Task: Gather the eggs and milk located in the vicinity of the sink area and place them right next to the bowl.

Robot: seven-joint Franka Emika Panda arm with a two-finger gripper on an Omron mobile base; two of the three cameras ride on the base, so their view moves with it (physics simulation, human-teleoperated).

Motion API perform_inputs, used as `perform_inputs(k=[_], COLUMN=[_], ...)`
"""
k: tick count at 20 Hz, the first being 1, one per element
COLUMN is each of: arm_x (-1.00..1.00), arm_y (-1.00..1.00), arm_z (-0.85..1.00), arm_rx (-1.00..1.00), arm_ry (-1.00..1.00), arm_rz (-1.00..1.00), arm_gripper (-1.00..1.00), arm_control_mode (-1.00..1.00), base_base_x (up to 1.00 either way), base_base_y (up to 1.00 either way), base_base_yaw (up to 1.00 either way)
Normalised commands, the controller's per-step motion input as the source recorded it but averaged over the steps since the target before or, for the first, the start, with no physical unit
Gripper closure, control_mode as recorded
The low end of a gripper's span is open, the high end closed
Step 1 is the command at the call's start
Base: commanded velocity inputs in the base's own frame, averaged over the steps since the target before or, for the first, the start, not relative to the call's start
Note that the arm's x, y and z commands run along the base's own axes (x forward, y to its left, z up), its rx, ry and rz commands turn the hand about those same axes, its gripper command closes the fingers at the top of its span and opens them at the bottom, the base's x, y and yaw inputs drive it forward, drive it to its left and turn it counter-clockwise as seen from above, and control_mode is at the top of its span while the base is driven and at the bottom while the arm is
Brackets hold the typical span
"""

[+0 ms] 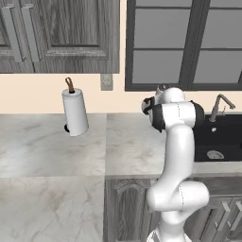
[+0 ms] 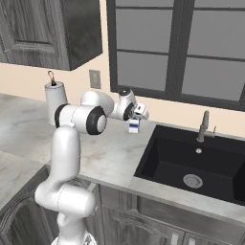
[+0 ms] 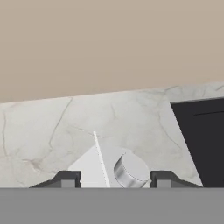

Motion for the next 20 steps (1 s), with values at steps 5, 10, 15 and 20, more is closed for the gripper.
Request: perform_inputs(k=[5,10,15,20], arm_x=[-0.12,-0.75,-0.99,-0.91], arm_y=[-0.05,-0.03,0.0,0.0], arm_z=[-0.04,0.0,0.14,0.75], arm_rx=[0.0,0.01,0.0,0.0], arm_ry=[0.01,-0.02,-0.09,-0.23], arm_rz=[0.0,0.0,0.0,0.0], arm_gripper=[1.0,1.0,1.0,1.0], arm_control_mode=[-1.0,-1.0,-1.0,-1.0], base_base_x=[0.0,0.0,0.0,0.0], base_base_y=[0.0,0.0,0.0,0.0], base_base_yaw=[0.0,0.0,0.0,0.0])
